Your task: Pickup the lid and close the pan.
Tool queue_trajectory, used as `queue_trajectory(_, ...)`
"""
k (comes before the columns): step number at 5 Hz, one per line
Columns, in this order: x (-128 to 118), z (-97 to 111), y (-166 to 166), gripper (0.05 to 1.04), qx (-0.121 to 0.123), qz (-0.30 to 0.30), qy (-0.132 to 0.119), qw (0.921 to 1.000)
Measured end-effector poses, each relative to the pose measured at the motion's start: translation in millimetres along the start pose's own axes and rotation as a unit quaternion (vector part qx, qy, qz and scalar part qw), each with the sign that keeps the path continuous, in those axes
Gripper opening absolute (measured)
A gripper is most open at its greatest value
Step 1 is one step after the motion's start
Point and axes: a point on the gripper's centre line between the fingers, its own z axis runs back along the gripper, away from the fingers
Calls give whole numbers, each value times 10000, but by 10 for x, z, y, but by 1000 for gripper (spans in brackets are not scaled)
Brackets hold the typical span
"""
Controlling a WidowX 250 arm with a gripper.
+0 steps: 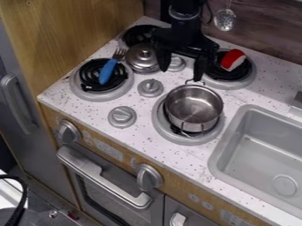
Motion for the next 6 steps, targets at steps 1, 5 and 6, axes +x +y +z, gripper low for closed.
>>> queue_trajectory(1,-62,-126,-10,997,5,-17,208,9998)
queue_trajectory(5,684,-570,672,997,-13,332,3,9994)
queue_trajectory(6,776,-597,939,998,203,533,-207,9982)
